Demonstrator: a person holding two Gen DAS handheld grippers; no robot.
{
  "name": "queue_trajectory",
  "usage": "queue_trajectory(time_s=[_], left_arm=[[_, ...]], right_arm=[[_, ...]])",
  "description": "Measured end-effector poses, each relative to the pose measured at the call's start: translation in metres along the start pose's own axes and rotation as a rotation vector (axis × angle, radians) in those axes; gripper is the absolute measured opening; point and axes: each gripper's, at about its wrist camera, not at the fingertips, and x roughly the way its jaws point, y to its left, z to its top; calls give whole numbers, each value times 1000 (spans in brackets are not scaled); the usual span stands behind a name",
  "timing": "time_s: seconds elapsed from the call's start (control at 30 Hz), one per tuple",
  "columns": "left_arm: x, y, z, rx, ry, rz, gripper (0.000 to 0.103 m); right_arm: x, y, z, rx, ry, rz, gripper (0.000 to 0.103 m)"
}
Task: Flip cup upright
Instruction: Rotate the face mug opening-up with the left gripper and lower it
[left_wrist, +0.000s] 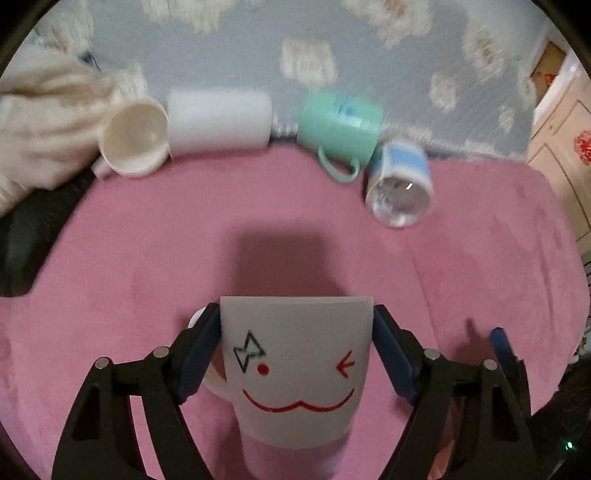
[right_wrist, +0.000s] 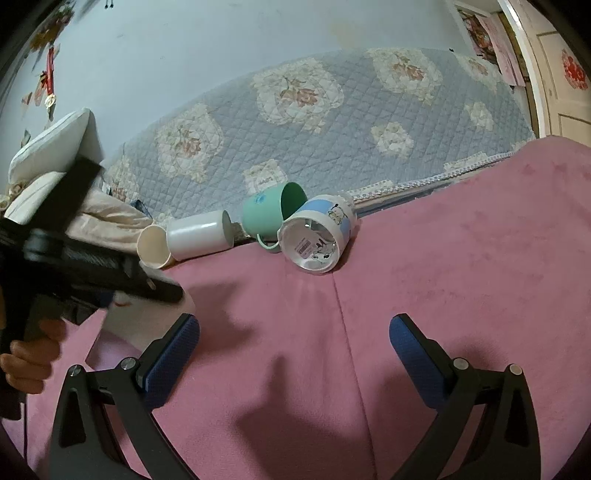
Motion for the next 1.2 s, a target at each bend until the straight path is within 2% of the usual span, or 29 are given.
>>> queue_trajectory(time_s=[0.13,0.23,0.57,0.8,0.9,1.03,1.13,1.2], left_arm=[[-37,-1,-12,13,-111,11,78],[-58,-1,-24,27,-185,56,78],[-76,-22,-52,174,-389,192,78],[-55,-14,-72,172,-438,178,78],[-45,-10,-77,163,-433,170,78],[-46,-9,-81,151,-473,183,79],[-48,-11,-87,179,-522,208,80],[-53,-14,-90,195,-557,208,85]], right_arm=[[-1,3,-1,-17,-1,-4,103],[-1,4,-1,-15,-2,-4,103],[0,6,-1,-14,-3,-5,103],[0,6,-2,-19,-4,-10,103],[1,8,-3,-32,-5,-15,103],[1,8,-3,-39,-5,-17,103],[1,8,-3,-41,-4,-18,103],[1,9,-3,-41,-4,-18,103]])
